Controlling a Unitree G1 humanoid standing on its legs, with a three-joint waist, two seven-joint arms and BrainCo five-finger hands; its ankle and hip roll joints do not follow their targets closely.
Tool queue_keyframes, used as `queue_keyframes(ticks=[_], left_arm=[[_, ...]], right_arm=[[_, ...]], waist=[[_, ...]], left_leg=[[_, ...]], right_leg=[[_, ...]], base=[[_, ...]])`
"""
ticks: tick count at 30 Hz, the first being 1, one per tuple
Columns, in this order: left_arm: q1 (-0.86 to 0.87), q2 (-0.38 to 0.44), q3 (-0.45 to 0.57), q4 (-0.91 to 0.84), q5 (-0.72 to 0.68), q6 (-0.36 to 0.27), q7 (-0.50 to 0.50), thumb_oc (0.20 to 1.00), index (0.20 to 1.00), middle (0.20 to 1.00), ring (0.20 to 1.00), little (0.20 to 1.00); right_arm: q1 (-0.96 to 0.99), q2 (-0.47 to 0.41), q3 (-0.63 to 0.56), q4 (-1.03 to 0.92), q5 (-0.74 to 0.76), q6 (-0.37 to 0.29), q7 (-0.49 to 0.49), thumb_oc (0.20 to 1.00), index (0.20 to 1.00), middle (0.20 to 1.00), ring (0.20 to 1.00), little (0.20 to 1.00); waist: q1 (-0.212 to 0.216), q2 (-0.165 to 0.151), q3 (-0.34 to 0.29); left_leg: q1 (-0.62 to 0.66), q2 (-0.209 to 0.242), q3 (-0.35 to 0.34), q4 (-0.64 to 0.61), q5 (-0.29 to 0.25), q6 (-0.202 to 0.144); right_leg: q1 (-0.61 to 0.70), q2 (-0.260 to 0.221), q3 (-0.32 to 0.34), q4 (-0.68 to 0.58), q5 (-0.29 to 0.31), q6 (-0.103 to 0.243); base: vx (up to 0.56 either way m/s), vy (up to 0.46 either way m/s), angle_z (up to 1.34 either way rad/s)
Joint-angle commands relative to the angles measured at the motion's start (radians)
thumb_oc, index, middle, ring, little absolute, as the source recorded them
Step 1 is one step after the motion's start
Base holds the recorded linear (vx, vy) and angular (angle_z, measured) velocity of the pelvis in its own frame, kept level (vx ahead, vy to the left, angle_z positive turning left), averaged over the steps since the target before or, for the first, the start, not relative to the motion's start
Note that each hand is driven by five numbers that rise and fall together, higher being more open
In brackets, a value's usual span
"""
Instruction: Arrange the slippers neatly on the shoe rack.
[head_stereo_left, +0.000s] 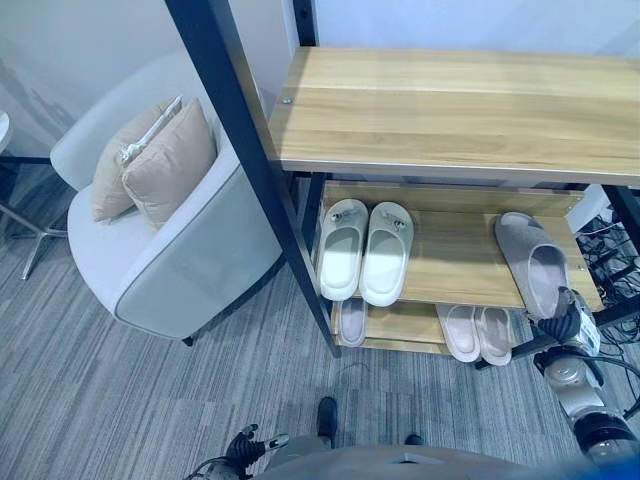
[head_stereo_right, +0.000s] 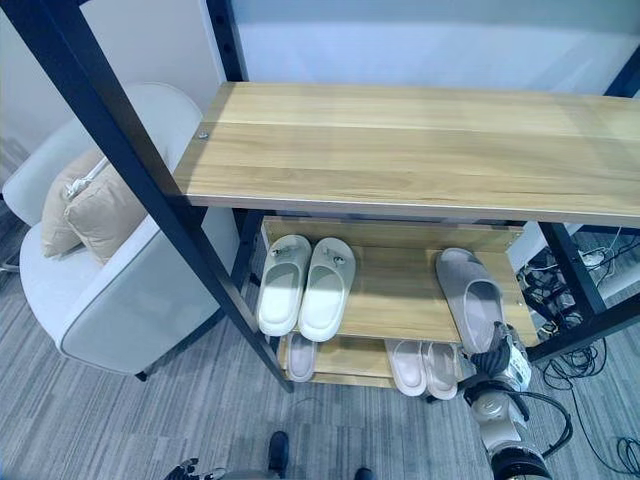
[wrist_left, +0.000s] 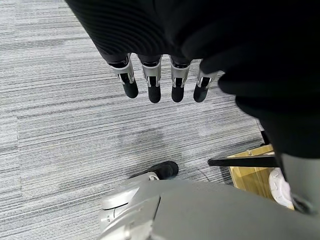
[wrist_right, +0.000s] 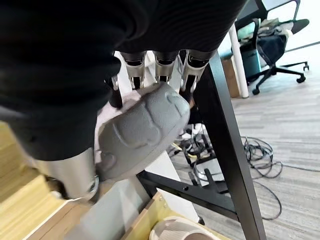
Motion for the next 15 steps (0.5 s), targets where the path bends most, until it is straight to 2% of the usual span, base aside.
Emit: queue_keyframes(ticks=[1, 10, 15], left_arm=[[-0.003, -0.031, -0.021, 0.086, 0.024, 0.02, -0.002, 1.0, 1.0, 1.0, 1.0, 1.0], [-0.007, -0.046, -0.012, 0.088, 0.034, 0.021, 0.022, 1.0, 1.0, 1.0, 1.0, 1.0], [-0.012, -0.053, -0.014, 0.086, 0.054, 0.007, 0.04, 1.0, 1.0, 1.0, 1.0, 1.0]], right_arm=[[-0.045, -0.013, 0.043, -0.001, -0.048, 0.006, 0.029, 0.2, 0.2, 0.2, 0.2, 0.2], [-0.004, 0.006, 0.032, -0.061, -0.133, 0.025, -0.037, 0.2, 0.2, 0.2, 0.2, 0.2], [0.042, 0.011, -0.007, -0.227, -0.194, -0.012, -0.1, 0.2, 0.2, 0.2, 0.2, 0.2]], waist=[[0.032, 0.003, 0.02], [0.024, 0.003, 0.016], [0.012, 0.0, 0.016]], left_leg=[[0.07, 0.004, -0.024, 0.012, -0.163, 0.002], [0.077, 0.004, -0.015, 0.012, -0.167, 0.004], [0.084, 0.008, -0.01, 0.012, -0.168, 0.004]], right_leg=[[-0.056, -0.059, 0.023, 0.095, 0.034, 0.051], [-0.054, -0.06, 0.024, 0.096, 0.032, 0.053], [-0.052, -0.056, 0.029, 0.101, 0.031, 0.053]], base=[[0.0, 0.0, 0.0], [0.0, 0.0, 0.0], [0.0, -0.001, -0.01]])
